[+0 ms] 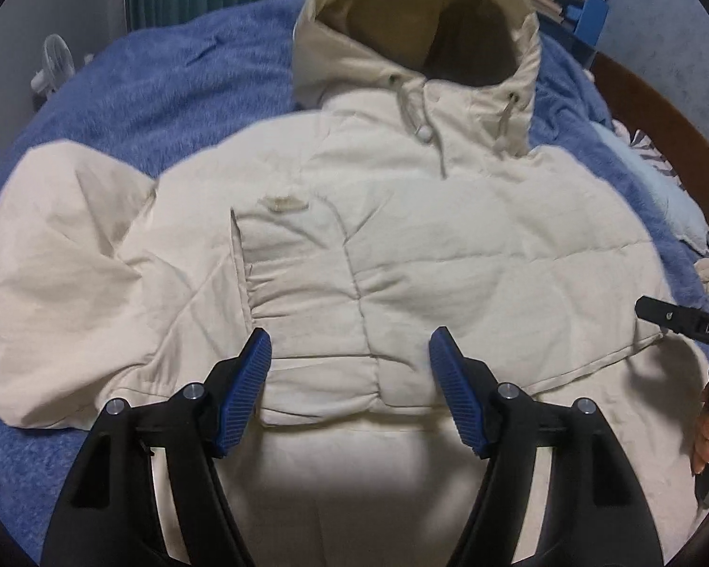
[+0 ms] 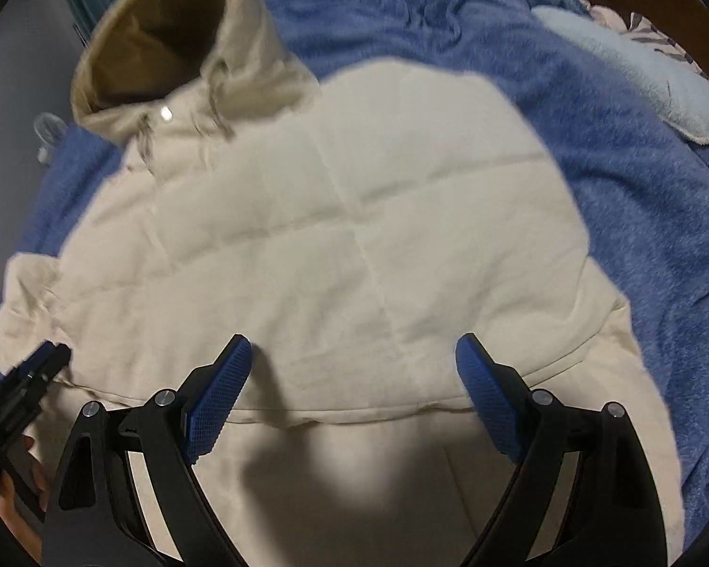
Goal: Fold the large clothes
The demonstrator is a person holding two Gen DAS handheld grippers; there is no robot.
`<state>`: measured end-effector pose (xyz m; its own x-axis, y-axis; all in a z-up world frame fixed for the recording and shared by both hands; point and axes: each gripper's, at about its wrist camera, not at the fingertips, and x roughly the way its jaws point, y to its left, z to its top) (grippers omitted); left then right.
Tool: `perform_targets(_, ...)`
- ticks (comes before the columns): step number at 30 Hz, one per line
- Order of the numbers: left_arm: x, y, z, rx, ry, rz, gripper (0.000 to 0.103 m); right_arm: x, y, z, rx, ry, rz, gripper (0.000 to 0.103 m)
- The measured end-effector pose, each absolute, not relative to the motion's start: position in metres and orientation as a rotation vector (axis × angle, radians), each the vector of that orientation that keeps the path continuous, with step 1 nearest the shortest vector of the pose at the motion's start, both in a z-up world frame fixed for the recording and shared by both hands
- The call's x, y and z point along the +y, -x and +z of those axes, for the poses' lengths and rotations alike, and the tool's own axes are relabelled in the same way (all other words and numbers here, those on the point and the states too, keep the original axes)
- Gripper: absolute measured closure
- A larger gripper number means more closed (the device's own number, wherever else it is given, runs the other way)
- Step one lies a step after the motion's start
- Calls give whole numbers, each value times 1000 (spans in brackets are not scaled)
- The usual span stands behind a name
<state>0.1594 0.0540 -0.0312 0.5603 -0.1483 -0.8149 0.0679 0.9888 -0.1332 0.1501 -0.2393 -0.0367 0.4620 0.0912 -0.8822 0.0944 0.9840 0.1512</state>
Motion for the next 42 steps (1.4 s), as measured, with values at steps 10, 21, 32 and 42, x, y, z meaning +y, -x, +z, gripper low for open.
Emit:
perform_targets(10,60,-158,-42,1002,112,-106,24,-223,-152,-61,1112,-109,5,6)
perform_targets(21,69,-105,12,905,55,-60,8,-223,-148,-62,1091,-96,-1,6)
perform_targets(32,122,-88,25,885,163,56,8,-221,-129,-27,953,-215,2,6)
perform_targets(42,229,-75,53,801,247,293,8,-158,-81,38,691,-48,161,6)
